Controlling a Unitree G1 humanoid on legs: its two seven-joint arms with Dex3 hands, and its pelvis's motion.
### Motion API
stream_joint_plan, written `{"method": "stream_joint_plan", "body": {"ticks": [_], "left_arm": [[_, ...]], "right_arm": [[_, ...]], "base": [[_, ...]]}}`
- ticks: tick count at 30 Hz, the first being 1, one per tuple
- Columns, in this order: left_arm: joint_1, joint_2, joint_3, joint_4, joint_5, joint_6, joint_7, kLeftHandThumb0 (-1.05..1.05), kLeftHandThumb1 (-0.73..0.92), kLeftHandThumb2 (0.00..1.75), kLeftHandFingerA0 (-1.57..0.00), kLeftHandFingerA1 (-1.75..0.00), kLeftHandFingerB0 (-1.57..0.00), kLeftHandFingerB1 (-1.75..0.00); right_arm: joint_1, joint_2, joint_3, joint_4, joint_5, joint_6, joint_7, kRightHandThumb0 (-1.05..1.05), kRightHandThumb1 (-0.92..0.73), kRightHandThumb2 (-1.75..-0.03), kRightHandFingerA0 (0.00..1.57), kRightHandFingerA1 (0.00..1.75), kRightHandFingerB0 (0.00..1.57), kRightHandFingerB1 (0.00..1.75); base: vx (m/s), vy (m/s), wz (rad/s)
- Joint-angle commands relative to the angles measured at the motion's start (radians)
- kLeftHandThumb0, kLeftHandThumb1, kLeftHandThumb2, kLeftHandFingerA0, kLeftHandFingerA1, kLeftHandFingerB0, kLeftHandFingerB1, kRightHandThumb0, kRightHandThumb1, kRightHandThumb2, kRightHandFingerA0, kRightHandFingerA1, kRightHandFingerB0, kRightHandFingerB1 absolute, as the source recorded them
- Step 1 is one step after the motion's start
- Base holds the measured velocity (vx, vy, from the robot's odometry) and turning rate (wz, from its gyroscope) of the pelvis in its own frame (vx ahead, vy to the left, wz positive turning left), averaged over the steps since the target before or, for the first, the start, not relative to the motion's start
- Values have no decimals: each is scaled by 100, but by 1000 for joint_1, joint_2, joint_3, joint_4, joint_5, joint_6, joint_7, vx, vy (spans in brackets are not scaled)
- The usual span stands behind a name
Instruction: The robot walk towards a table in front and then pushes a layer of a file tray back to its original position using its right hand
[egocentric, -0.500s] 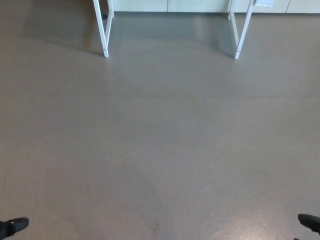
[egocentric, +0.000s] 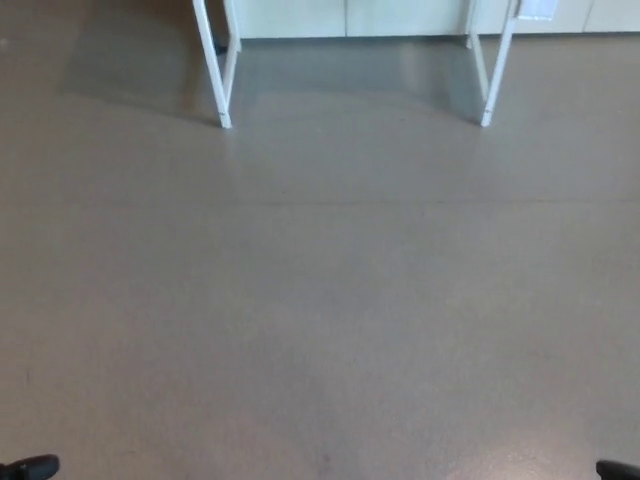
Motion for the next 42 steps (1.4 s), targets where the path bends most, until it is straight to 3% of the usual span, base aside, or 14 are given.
{"method": "stream_joint_plan", "body": {"ticks": [1, 6, 7, 10, 11, 12, 38, 39, 42], "left_arm": [[32, 18, -7, 29, -11, -27, -34, -22, 48, 54, -51, -42, -50, -39], [41, 13, -4, 26, -20, -26, -36, -20, 49, 55, -54, -43, -52, -39], [46, 13, -5, 33, -18, -34, -39, -27, 45, 61, -52, -47, -50, -44], [61, 13, -8, 37, -15, -39, -38, -20, 47, 54, -55, -43, -52, -40], [62, 13, -7, 38, -16, -39, -36, -20, 47, 54, -55, -43, -52, -40], [65, 15, -11, 32, -11, -37, -32, -21, 48, 54, -56, -43, -53, -40], [85, 38, -49, 75, 8, -116, -47, -32, 42, 62, -58, -49, -50, -45], [76, 36, -48, 89, 8, -118, -37, -35, 39, 62, -63, -51, -50, -46], [54, 37, -49, 130, 14, -142, -28, -26, 44, 53, -68, -45, -54, -40]], "right_arm": [[32, -3, 3, 15, 7, -47, 13, -38, -47, -69, 51, 51, 40, 47], [26, -5, 5, 43, 6, -63, 15, -39, -47, -70, 51, 52, 39, 48], [33, -6, 6, 48, 6, -74, 19, -33, -56, -57, 57, 45, 43, 40], [44, -7, 8, 63, 6, -94, 27, -35, -55, -56, 56, 45, 43, 40], [45, -6, 7, 66, 10, -96, 31, -35, -55, -56, 56, 45, 43, 40], [43, -4, 6, 79, 9, -99, 25, -39, -46, -70, 51, 52, 40, 48], [56, -12, 35, 129, -17, -145, 10, -39, -48, -70, 50, 51, 40, 47], [57, -12, 36, 123, -16, -143, 12, -30, -56, -57, 55, 44, 42, 40], [50, -12, 38, 120, -12, -135, 17, -37, -48, -69, 49, 51, 39, 47]], "base": [[56, 84, 1], [72, 210, -11], [171, 357, -49], [-22, -85, -16], [31, 109, 6], [168, 203, 5], [208, -26, 3], [355, 173, -8], [352, 242, -23]]}}
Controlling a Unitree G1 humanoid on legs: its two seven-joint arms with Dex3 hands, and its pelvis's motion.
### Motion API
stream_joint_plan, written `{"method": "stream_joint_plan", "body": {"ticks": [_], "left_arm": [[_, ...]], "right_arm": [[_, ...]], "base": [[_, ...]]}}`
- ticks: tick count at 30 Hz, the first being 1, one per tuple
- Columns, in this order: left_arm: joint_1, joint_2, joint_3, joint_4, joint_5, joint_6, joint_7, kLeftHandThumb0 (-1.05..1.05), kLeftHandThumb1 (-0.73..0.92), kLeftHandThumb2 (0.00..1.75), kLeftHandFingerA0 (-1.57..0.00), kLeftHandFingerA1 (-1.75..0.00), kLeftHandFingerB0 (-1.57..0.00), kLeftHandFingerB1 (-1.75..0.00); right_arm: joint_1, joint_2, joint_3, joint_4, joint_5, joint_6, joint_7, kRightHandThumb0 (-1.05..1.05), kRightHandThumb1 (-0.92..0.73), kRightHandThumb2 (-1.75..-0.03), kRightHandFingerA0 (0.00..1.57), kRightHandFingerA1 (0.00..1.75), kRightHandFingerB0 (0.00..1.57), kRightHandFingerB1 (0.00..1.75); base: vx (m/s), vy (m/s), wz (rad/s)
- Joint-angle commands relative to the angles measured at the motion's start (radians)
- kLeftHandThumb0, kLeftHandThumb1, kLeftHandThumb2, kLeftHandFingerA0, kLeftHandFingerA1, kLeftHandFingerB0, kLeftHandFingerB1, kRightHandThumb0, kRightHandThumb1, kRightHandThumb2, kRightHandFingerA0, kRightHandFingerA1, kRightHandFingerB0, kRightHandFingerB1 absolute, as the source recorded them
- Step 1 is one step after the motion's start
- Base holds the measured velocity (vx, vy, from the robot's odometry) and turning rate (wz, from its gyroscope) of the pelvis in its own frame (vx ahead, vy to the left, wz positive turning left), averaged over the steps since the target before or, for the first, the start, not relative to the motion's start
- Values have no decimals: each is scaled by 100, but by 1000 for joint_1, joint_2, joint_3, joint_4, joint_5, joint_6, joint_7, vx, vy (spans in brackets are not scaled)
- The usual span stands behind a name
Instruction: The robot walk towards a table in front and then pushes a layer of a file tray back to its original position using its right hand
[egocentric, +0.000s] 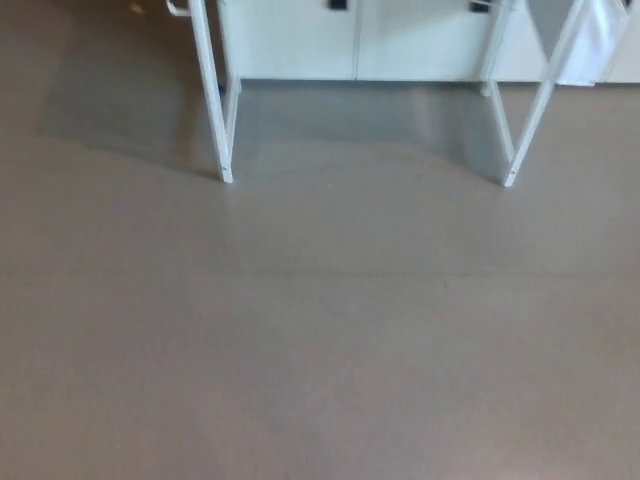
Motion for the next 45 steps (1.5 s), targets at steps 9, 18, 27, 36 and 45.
{"method": "stream_joint_plan", "body": {"ticks": [9, 18, 27, 36, 45], "left_arm": [[-27, 19, -4, 55, 10, -99, 13, -28, 44, 53, -69, -45, -55, -41], [-22, 25, -15, 37, 18, -88, 24, -39, 39, 64, -68, -53, -51, -48], [-6, 26, -18, 15, 20, -92, 34, -39, 38, 64, -70, -53, -53, -48], [-11, 34, -32, 30, 24, -109, 38, -40, 39, 65, -70, -53, -51, -48], [-15, 35, -46, 43, 36, -126, 59, -41, 39, 65, -71, -53, -53, -48]], "right_arm": [[-36, -23, 9, 23, -11, -12, -4, -38, -47, -70, 51, 52, 40, 47], [-46, -23, 14, 36, -5, -14, -2, -31, -56, -57, 57, 45, 44, 40], [-49, -34, 37, 35, -26, -35, -12, -33, -56, -57, 57, 46, 43, 40], [-56, -35, 41, 47, -28, -42, -15, -32, -57, -57, 57, 46, 43, 40], [-54, -39, 47, 40, -38, -35, -20, -30, -57, -57, 58, 46, 43, 40]], "base": [[234, 107, 6], [274, -115, 14], [223, 46, -11], [231, 131, -2], [191, -127, 5]]}}
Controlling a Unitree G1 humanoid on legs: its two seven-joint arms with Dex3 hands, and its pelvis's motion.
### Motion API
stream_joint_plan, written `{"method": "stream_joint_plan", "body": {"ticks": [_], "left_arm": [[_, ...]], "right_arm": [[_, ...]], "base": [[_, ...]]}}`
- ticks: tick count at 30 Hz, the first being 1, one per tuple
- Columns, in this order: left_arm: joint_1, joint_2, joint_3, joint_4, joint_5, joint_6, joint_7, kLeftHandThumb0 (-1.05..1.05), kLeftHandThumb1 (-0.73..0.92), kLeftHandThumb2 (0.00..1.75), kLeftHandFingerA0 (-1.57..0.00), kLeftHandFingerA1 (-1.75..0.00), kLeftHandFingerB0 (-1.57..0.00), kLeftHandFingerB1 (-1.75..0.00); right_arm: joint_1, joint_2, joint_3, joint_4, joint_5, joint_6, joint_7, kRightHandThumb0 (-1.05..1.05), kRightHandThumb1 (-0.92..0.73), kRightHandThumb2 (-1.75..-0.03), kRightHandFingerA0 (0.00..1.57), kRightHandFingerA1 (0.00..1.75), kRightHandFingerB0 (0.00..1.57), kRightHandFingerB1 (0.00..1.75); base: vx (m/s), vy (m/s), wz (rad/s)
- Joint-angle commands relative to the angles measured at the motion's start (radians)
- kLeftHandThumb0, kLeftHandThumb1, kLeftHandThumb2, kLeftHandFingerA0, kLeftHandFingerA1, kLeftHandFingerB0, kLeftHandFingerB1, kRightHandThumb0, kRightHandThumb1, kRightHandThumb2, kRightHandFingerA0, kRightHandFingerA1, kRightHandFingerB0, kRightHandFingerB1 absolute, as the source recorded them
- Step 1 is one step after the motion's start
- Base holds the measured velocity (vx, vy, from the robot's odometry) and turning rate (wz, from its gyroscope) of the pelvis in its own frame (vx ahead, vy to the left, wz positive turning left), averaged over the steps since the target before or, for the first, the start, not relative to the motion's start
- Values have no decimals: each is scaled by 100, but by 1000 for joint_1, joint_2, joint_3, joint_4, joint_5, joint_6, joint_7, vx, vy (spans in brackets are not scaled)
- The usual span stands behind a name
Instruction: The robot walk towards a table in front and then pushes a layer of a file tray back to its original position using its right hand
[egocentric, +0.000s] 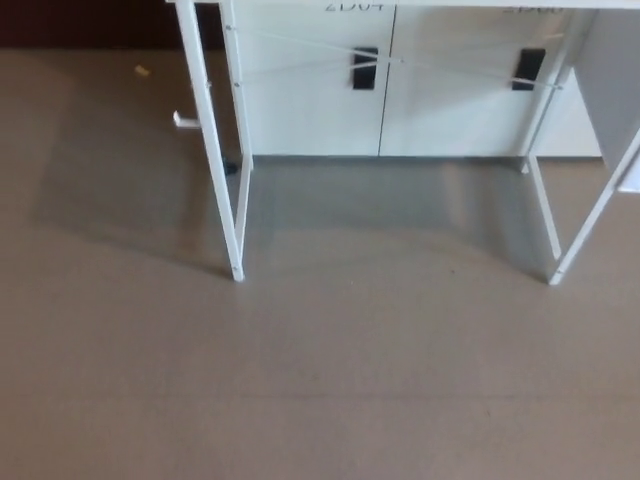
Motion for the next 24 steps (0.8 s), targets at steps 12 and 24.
{"method": "stream_joint_plan", "body": {"ticks": [12, 24], "left_arm": [[-1, 21, -17, 26, 35, -63, 11, -43, 40, 66, -70, -53, -51, -47], [8, 21, -26, 0, 40, -56, 28, -41, 39, 66, -73, -54, -52, -48]], "right_arm": [[-5, -23, 13, 20, -13, -30, -16, -31, -57, -57, 58, 47, 43, 41], [0, -20, 16, 12, -12, -11, -21, -30, -58, -57, 57, 45, 43, 40]], "base": [[158, -46, -2], [192, 9, 8]]}}
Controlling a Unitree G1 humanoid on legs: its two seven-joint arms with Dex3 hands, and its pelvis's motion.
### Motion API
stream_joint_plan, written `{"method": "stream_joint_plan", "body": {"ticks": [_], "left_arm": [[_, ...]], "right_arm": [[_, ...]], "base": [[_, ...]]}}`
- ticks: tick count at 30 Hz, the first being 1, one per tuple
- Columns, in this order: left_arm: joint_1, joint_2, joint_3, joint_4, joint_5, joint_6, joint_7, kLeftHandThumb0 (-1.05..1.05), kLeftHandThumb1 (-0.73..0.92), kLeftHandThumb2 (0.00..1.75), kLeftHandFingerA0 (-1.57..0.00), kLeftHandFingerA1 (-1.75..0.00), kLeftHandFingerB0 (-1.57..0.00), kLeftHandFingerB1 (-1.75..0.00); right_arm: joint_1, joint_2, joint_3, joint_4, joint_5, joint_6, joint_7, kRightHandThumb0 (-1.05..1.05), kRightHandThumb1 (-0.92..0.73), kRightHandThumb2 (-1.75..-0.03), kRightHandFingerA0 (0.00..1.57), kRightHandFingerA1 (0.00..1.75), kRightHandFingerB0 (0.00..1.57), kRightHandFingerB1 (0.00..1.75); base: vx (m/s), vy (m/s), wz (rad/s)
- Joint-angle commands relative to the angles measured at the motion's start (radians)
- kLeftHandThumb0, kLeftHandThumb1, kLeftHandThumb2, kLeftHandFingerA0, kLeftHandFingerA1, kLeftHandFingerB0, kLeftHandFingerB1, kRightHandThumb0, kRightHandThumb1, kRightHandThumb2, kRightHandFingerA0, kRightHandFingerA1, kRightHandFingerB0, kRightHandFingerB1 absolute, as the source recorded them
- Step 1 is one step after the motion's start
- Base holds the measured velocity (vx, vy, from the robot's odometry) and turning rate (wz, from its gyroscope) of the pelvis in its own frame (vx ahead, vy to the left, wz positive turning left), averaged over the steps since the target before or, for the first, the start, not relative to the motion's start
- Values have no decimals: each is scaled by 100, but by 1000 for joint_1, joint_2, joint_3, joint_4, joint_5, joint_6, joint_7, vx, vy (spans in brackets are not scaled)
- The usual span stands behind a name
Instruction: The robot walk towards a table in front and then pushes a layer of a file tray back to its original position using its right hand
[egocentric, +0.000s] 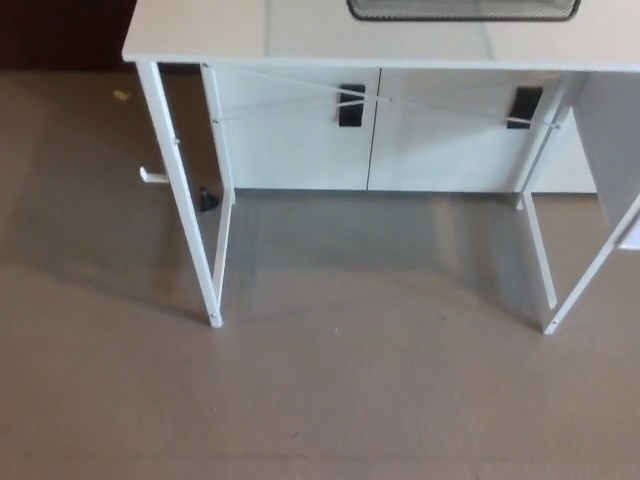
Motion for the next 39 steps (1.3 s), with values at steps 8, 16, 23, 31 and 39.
{"method": "stream_joint_plan", "body": {"ticks": [8, 16, 23, 31, 39], "left_arm": [[-7, 14, -12, 27, 21, -38, 13, -43, 40, 67, -73, -54, -51, -48], [-9, 14, -15, 43, 24, -44, 22, -42, 40, 66, -72, -53, -51, -47], [-1, 16, -12, 29, 9, -45, 6, -42, 40, 66, -69, -52, -51, -47], [-13, 25, -25, 39, 32, -55, 24, -42, 40, 67, -66, -52, -51, -47], [-7, 30, -29, 36, 39, -75, 21, -43, 40, 67, -61, -51, -49, -47]], "right_arm": [[2, -9, -1, 9, -5, -9, -11, -29, -58, -57, 57, 45, 43, 41], [10, -13, 7, 2, -12, -10, -14, -29, -58, -57, 57, 45, 42, 40], [11, -12, 4, -5, -8, 0, -9, -29, -58, -57, 58, 45, 42, 40], [8, -9, 3, -9, -9, 6, -15, -30, -58, -57, 57, 45, 43, 40], [0, -11, 6, 7, -11, -13, -13, -29, -58, -57, 58, 46, 42, 40]], "base": [[204, -309, 31], [208, -26, -5], [327, 194, -12], [248, -15, 10], [293, -216, 23]]}}
